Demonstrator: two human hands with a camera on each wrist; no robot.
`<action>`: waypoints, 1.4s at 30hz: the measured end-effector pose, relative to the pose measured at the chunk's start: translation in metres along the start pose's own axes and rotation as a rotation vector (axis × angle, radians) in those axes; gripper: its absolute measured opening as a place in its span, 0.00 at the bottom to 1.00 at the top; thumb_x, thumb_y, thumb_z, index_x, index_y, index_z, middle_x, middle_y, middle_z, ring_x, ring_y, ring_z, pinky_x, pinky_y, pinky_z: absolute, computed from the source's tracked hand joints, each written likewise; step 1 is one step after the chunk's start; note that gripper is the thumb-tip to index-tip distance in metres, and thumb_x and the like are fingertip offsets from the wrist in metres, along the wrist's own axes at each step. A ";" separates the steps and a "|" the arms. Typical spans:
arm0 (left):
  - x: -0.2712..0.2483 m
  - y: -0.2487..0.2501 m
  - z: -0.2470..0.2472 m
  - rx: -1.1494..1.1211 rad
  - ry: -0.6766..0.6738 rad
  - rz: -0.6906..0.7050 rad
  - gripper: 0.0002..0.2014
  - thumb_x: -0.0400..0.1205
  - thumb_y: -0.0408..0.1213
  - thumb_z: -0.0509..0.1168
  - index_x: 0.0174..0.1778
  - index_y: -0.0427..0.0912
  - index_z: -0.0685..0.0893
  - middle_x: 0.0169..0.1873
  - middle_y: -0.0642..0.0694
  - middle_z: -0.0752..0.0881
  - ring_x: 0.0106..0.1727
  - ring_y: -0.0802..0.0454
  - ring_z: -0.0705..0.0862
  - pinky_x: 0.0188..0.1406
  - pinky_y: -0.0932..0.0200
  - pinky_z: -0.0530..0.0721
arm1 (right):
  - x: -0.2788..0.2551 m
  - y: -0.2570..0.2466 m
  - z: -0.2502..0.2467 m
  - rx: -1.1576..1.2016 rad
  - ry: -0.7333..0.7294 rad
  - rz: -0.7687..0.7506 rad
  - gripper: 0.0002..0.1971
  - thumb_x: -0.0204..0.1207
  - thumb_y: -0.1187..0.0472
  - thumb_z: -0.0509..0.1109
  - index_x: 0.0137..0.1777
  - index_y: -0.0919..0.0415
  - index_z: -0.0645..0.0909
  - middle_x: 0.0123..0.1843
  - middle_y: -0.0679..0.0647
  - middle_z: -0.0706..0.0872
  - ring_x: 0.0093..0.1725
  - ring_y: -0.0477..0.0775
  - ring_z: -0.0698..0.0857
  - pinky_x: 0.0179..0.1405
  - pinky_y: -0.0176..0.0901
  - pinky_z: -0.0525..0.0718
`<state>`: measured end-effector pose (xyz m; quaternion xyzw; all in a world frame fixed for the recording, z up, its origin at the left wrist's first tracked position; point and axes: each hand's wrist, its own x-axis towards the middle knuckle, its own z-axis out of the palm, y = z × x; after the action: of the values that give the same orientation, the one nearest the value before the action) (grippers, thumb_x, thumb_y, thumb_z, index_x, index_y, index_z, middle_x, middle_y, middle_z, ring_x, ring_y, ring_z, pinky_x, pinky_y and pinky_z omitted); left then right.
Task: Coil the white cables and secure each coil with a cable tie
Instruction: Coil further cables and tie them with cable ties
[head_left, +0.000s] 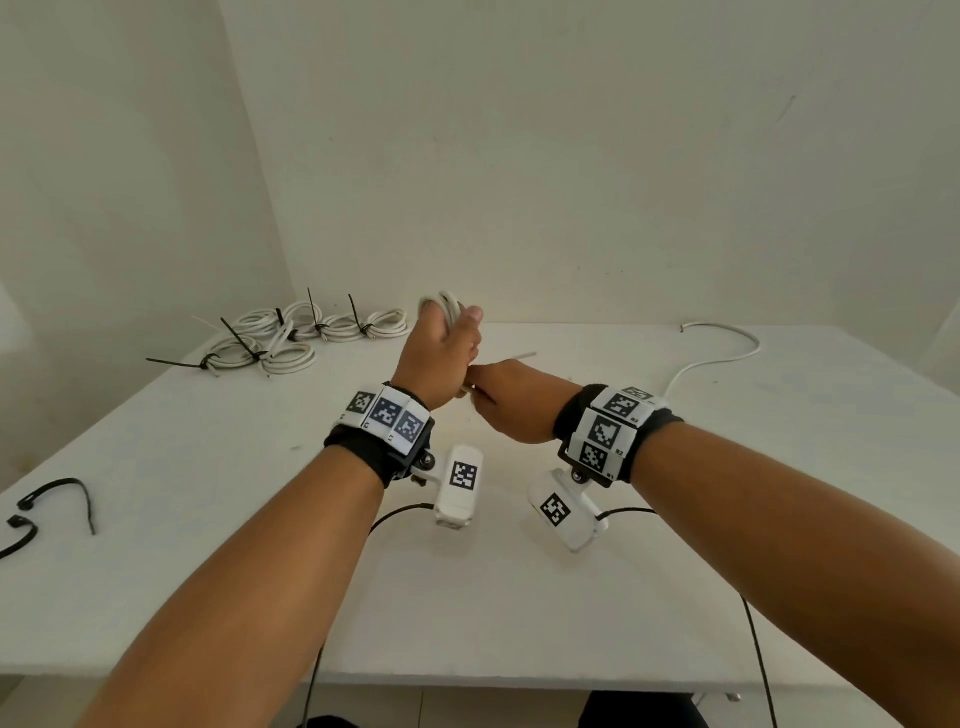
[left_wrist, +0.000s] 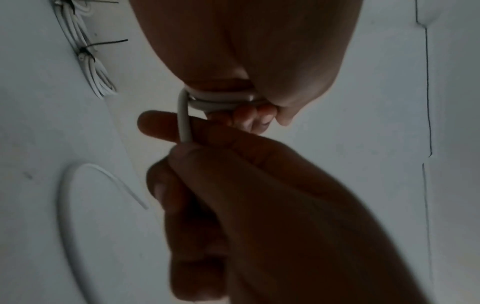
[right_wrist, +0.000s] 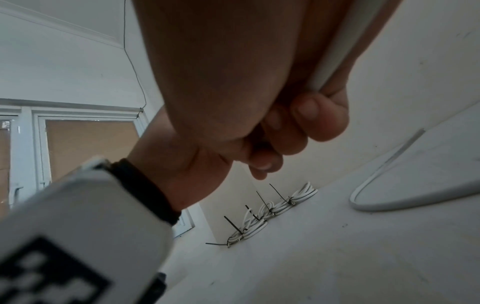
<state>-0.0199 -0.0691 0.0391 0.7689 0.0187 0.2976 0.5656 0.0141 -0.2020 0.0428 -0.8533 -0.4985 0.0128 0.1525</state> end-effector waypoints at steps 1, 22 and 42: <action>0.000 -0.003 0.000 0.069 -0.005 0.005 0.11 0.89 0.41 0.59 0.45 0.40 0.69 0.29 0.49 0.74 0.27 0.54 0.71 0.27 0.57 0.73 | -0.001 -0.001 0.000 -0.020 -0.014 0.005 0.15 0.86 0.66 0.52 0.63 0.62 0.79 0.35 0.41 0.72 0.30 0.38 0.73 0.30 0.30 0.67; -0.024 -0.014 -0.016 0.365 -0.556 -0.215 0.28 0.91 0.53 0.44 0.29 0.43 0.68 0.18 0.50 0.71 0.20 0.53 0.65 0.23 0.62 0.67 | -0.013 0.022 -0.045 0.030 0.023 -0.139 0.07 0.81 0.55 0.72 0.51 0.55 0.90 0.38 0.43 0.89 0.40 0.42 0.85 0.44 0.37 0.81; -0.033 0.014 -0.011 -0.651 -0.538 -0.303 0.18 0.83 0.48 0.55 0.29 0.45 0.63 0.12 0.56 0.61 0.16 0.56 0.50 0.14 0.68 0.53 | -0.018 0.030 -0.011 0.532 0.574 -0.197 0.12 0.86 0.58 0.65 0.61 0.56 0.89 0.52 0.45 0.92 0.50 0.43 0.89 0.51 0.39 0.85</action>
<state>-0.0566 -0.0766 0.0394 0.5896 -0.1111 -0.0089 0.8000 0.0327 -0.2339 0.0426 -0.7012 -0.4943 -0.1123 0.5014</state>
